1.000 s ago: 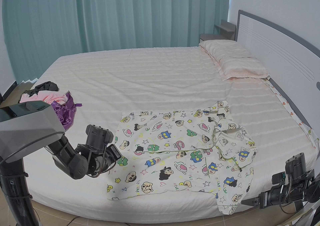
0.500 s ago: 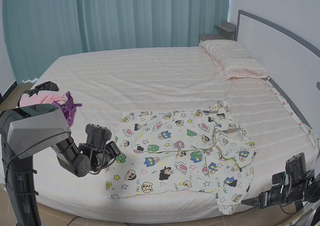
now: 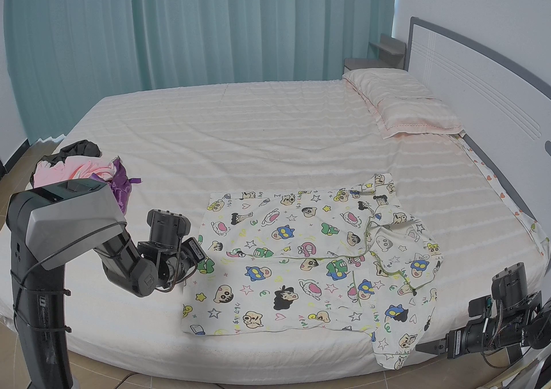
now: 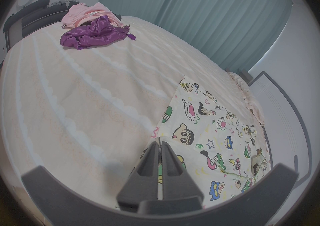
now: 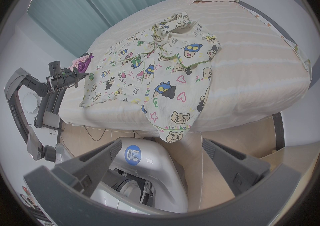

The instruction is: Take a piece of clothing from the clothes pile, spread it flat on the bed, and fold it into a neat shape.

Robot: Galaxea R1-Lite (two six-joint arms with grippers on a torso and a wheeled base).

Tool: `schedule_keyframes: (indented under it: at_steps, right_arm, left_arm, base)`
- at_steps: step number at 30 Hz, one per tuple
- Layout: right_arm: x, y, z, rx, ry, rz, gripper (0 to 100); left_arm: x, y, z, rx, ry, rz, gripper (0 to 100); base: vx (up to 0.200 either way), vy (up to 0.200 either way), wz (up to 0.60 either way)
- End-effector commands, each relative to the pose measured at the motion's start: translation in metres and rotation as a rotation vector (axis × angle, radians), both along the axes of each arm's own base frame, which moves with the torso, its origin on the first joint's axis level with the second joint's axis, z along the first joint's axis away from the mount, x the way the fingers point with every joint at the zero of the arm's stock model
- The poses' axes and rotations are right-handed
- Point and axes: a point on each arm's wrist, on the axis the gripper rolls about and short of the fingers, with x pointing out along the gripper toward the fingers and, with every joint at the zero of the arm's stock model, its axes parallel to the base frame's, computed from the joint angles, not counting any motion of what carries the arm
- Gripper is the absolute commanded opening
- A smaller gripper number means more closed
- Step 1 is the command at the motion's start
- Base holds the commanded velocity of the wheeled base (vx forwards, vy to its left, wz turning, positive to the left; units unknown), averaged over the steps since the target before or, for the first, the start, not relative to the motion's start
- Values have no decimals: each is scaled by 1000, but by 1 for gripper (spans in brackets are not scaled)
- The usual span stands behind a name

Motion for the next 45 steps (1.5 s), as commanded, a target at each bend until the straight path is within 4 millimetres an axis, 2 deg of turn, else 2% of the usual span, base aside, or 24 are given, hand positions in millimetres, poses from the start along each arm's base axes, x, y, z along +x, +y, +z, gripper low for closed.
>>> schedule_keyframes:
  at_steps: [1,6,7,13,17,21,25,32,42,45]
  right_arm:
    - [-4,-1,-2,-4,16,1,100]
    - [-4,-1,-2,-4,16,1,100]
    - [-4,-1,-2,-5,16,0,100]
    - [-4,-2,1,0,-6,-11,100]
    - [-5,-3,4,11,-24,-22,100]
    - [-4,-3,7,34,-41,-47,100]
    - [-2,-1,7,33,-36,-42,100]
    - [8,1,6,32,-28,-45,100]
    - [23,5,12,42,-71,-46,100]
    - [27,6,12,44,-70,-47,100]
  left_arm:
    - [5,2,-7,5,8,9,0]
    - [8,5,-11,9,20,15,0]
    - [9,5,-11,10,23,17,100]
    - [9,19,-10,11,45,50,100]
    - [3,33,14,-4,31,82,100]
    - [-26,43,47,-69,6,61,100]
    - [-45,44,56,-135,10,98,100]
    - [-65,42,66,-239,20,118,100]
    - [-77,41,61,-348,86,74,100]
    - [-78,42,61,-351,76,71,100]
  base:
    - [0,0,0]
    - [0,0,0]
    - [0,0,0]
    - [0,0,0]
    - [0,0,0]
    - [0,0,0]
    - [0,0,0]
    - [57,0,0]
    - [200,0,0]
    - [0,0,0]
